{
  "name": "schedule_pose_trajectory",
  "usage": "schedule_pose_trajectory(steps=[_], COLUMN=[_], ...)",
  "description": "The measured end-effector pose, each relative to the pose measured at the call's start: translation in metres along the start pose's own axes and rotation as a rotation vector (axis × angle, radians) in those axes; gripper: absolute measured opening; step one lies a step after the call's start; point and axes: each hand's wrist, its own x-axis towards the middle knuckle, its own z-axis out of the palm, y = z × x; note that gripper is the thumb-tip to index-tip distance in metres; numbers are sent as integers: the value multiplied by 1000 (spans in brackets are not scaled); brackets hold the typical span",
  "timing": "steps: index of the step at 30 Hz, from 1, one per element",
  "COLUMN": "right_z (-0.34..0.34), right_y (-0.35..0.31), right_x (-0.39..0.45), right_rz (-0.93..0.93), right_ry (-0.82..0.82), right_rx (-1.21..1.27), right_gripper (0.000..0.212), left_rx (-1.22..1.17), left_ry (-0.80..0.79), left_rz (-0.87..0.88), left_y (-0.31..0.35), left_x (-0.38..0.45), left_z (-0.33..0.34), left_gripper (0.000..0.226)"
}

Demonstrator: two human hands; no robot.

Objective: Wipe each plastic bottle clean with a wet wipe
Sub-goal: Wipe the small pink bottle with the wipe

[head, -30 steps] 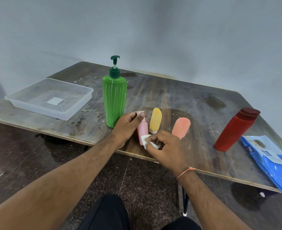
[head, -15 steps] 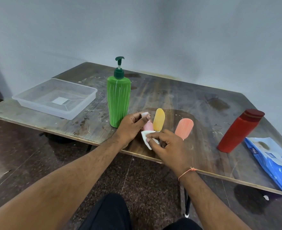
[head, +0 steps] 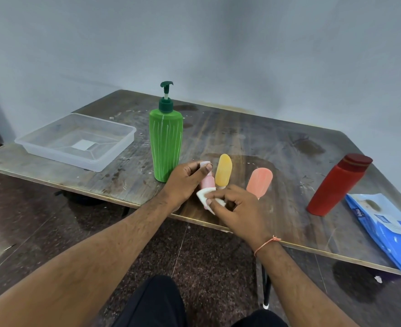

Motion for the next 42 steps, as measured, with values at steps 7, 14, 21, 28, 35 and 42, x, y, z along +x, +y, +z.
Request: schedule_pose_trajectory(steps=[7, 14, 21, 28, 35, 42], right_z=[1, 0, 2, 1, -2, 2], right_y=[-1, 0, 0, 3, 2, 5], right_x=[0, 1, 4, 2, 4, 6], right_rz=[62, 16, 44, 53, -2, 46], right_ry=[123, 32, 140, 101, 100, 161], right_rx=[20, 35, 46, 85, 97, 72], right_gripper=[11, 15, 17, 18, 20, 14], left_rx=[4, 12, 19, -25, 1, -26], left_ry=[-21, -60, -88, -97, -112, -115], left_rz=[2, 4, -9, -11, -20, -35], left_y=[3, 5, 8, 12, 8, 7], left_x=[-2, -4, -6, -9, -6, -6], left_z=[0, 0, 0, 2, 0, 1], left_gripper=[14, 15, 14, 18, 18, 25])
